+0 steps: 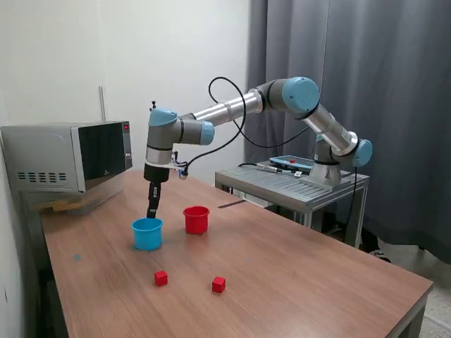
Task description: Place red objects in the red bin, and blue objects in the blue bin.
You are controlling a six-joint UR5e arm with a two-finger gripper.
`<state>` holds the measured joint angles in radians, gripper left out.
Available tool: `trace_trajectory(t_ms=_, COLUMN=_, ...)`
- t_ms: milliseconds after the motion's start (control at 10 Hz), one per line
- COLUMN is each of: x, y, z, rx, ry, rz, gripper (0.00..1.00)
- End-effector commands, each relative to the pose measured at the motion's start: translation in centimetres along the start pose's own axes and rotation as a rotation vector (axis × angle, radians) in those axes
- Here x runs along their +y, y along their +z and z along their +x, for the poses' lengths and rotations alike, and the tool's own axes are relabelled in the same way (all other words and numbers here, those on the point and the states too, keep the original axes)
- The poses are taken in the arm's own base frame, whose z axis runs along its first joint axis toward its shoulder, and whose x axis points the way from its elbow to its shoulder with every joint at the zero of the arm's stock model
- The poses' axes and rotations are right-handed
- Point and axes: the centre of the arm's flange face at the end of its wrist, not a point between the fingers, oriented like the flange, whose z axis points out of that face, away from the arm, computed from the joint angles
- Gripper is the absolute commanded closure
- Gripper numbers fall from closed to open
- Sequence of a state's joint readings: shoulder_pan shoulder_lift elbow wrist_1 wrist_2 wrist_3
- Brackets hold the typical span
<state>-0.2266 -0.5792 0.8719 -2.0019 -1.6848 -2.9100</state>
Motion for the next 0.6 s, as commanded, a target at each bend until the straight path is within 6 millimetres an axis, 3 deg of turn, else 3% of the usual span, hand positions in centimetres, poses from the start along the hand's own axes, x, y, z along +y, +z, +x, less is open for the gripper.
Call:
trace_trajectory(t_ms=0, x=0.17, y=0.49, z=-0.02, rx=0.004, ry=-0.012, rz=0.003, gripper=1.00)
trace_trajectory(t_ms=500, x=0.69, y=0.69, z=-0.82, rx=0.004, ry=-0.016, rz=-0.001, gripper=1.00)
